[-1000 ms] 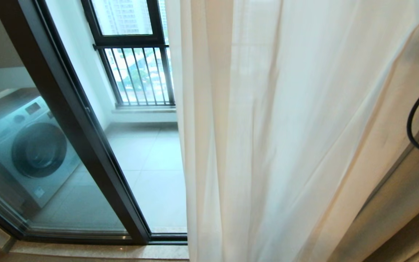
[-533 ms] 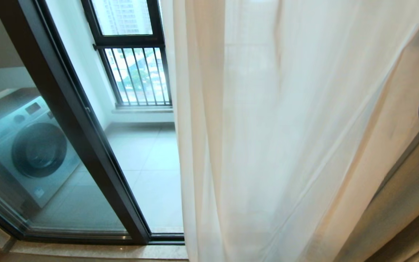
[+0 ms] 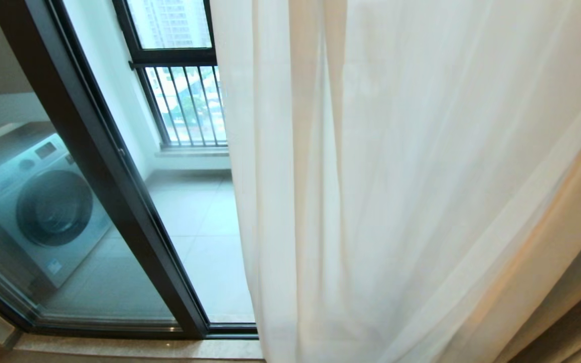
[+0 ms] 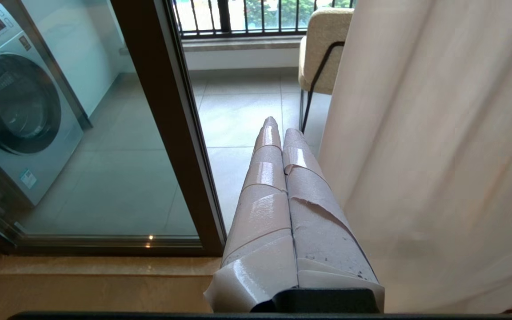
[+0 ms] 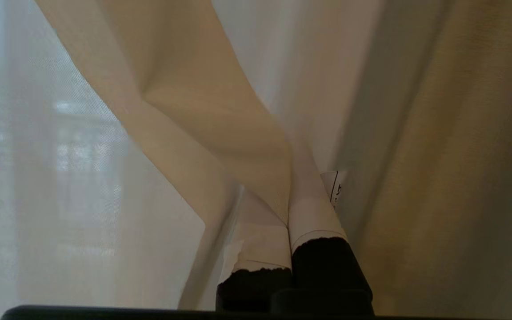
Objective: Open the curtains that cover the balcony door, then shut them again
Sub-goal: Pull the inner curtains open on both sides
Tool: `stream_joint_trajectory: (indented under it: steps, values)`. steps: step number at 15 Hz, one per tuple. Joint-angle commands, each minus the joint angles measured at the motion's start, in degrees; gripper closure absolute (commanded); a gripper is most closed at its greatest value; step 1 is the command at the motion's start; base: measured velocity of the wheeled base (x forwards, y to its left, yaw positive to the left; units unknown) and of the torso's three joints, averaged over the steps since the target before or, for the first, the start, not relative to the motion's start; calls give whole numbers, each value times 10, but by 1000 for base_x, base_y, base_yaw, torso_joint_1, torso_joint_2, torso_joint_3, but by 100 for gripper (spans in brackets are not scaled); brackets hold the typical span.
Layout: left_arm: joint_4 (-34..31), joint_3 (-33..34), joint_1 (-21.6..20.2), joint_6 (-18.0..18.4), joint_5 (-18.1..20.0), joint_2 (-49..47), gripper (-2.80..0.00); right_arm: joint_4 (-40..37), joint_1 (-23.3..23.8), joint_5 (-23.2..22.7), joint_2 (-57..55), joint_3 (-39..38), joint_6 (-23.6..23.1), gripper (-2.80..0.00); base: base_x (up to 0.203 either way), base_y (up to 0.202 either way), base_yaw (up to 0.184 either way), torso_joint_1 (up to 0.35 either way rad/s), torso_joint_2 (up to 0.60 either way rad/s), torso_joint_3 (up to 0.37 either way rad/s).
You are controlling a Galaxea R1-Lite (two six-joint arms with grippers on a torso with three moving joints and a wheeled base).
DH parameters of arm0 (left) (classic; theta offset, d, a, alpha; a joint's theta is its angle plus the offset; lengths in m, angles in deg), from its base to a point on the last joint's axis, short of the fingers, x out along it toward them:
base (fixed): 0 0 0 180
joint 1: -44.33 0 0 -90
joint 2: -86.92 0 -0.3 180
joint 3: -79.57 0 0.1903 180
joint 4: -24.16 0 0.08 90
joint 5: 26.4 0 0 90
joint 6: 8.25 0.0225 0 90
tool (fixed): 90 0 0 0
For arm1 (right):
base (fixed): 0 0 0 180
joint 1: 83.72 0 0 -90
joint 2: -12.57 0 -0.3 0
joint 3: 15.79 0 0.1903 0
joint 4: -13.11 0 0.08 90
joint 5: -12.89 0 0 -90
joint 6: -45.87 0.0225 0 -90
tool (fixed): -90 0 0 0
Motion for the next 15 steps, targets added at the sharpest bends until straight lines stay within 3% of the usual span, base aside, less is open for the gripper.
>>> stream_joint_trajectory:
  steps: [1, 4, 7, 15]
  values:
    - [0, 0, 0, 0, 0, 0, 0, -7, 39, -7, -2, 16, 5, 0, 0, 0, 0, 0, 0, 0]
    - [0, 0, 0, 0, 0, 0, 0, -23, 126, -44, -9, 42, 24, 0, 0, 0, 0, 0, 0, 0]
    - [0, 0, 0, 0, 0, 0, 0, -42, 197, -50, -31, 77, 51, 0, 0, 0, 0, 0, 0, 0]
    - [0, 0, 0, 0, 0, 0, 0, -43, 355, -89, -74, 115, 80, 0, 0, 0, 0, 0, 0, 0]
